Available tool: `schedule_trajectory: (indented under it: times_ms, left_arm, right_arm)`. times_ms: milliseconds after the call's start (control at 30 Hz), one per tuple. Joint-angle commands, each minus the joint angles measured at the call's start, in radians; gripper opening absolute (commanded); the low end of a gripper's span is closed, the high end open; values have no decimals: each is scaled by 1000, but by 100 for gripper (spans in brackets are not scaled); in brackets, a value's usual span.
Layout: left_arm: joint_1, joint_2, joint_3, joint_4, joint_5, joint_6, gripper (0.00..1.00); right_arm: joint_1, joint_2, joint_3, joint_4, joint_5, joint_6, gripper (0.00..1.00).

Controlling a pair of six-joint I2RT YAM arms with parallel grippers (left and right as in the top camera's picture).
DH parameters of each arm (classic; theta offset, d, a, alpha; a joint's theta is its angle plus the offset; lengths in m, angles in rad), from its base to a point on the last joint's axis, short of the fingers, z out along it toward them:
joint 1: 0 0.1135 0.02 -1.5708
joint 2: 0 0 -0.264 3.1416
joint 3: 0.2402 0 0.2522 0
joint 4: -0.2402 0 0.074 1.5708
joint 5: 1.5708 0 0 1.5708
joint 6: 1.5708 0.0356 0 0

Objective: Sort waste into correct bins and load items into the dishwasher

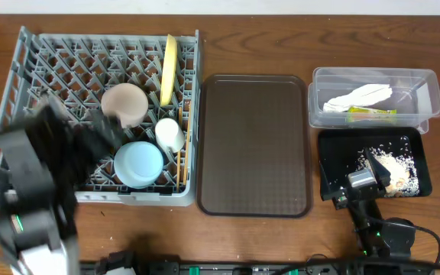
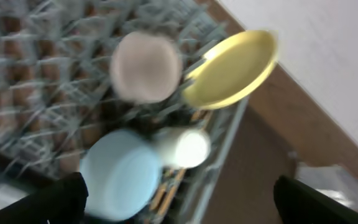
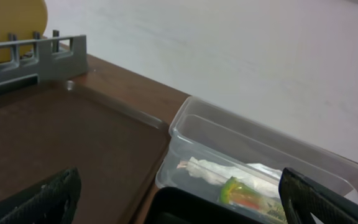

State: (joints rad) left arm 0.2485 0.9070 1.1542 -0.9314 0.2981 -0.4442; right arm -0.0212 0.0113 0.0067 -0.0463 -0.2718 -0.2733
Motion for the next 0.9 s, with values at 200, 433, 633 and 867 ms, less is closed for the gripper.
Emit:
schedule_trajectory:
  times_ms: [200,433,633,867]
  left_arm:
    - [-34,-507,-488,116,-185,6,98]
    - [-122,-746,-841,768,-196,6,99]
    - [-199,-838,-1032,1147,-266,6,98]
    - [-257,-906,-1140,1151,-348,6,98]
  right_arm:
    - [12,-6,-1,-5,5,0,99]
    - [12,-6,-1,-5,5,0,99]
    - [12,-6,-1,-5,5,-1,99]
    - [12,-6,-1,-5,5,0,99]
